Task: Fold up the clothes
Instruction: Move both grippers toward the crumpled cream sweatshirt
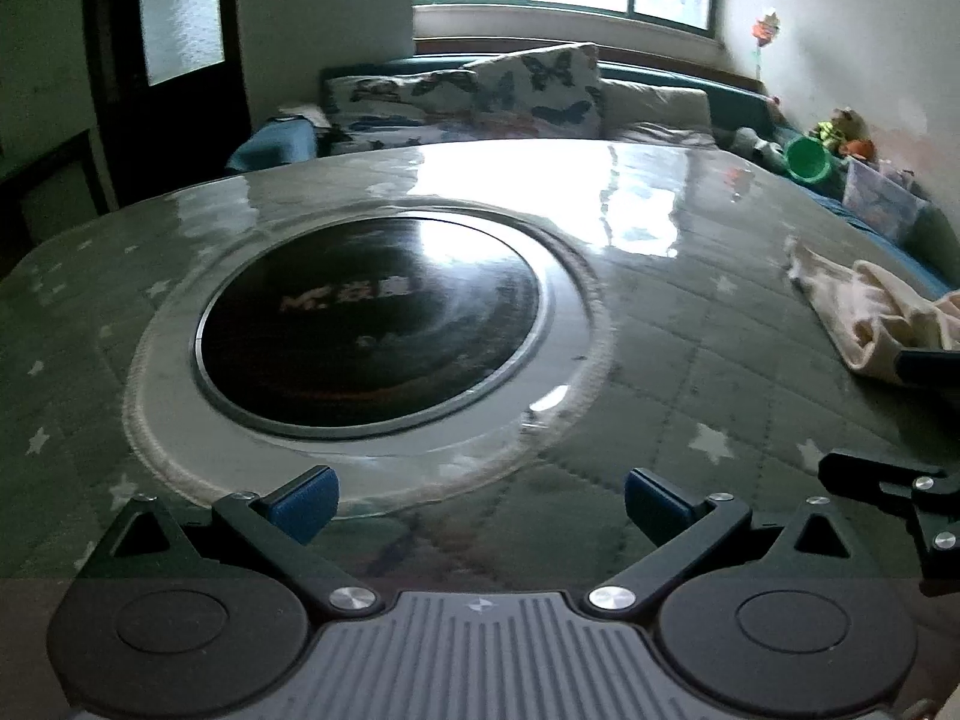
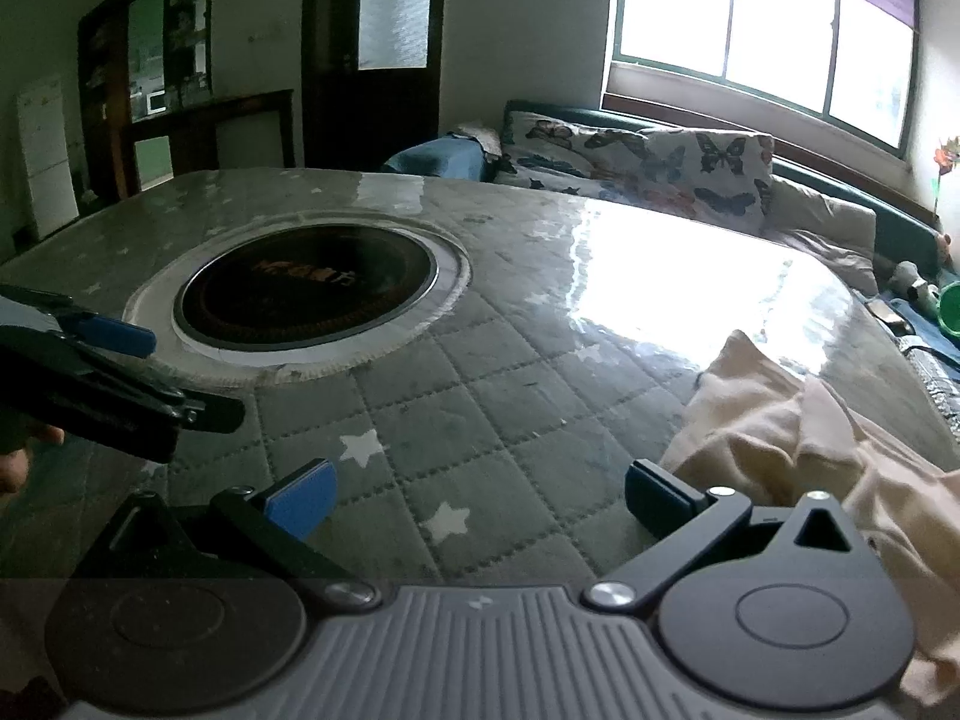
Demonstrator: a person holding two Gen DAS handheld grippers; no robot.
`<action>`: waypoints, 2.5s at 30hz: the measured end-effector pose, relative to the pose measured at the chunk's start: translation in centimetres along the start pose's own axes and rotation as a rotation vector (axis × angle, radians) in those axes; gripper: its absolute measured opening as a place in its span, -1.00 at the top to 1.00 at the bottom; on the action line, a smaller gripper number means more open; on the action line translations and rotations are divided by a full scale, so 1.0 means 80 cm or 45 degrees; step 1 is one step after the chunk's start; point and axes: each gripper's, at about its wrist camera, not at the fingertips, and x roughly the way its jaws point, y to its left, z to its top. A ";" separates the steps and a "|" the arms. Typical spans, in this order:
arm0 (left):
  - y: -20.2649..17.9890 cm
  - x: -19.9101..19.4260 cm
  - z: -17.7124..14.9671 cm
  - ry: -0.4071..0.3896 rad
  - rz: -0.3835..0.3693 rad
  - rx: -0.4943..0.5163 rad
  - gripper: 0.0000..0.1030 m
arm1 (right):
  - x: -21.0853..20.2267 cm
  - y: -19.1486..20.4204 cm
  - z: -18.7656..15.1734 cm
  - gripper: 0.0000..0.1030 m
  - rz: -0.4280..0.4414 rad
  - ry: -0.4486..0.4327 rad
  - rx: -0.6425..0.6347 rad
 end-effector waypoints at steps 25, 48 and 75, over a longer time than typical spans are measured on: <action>-0.074 -0.003 0.006 0.024 -0.167 0.187 -1.00 | -0.056 -0.021 -0.029 -1.00 -0.108 0.012 0.050; -0.129 -0.003 0.008 0.077 -0.258 0.300 -1.00 | -0.087 -0.041 -0.060 -1.00 -0.192 0.048 0.142; -0.177 -0.009 -0.003 0.121 -0.322 0.404 -1.00 | -0.113 -0.052 -0.087 -1.00 -0.280 0.092 0.245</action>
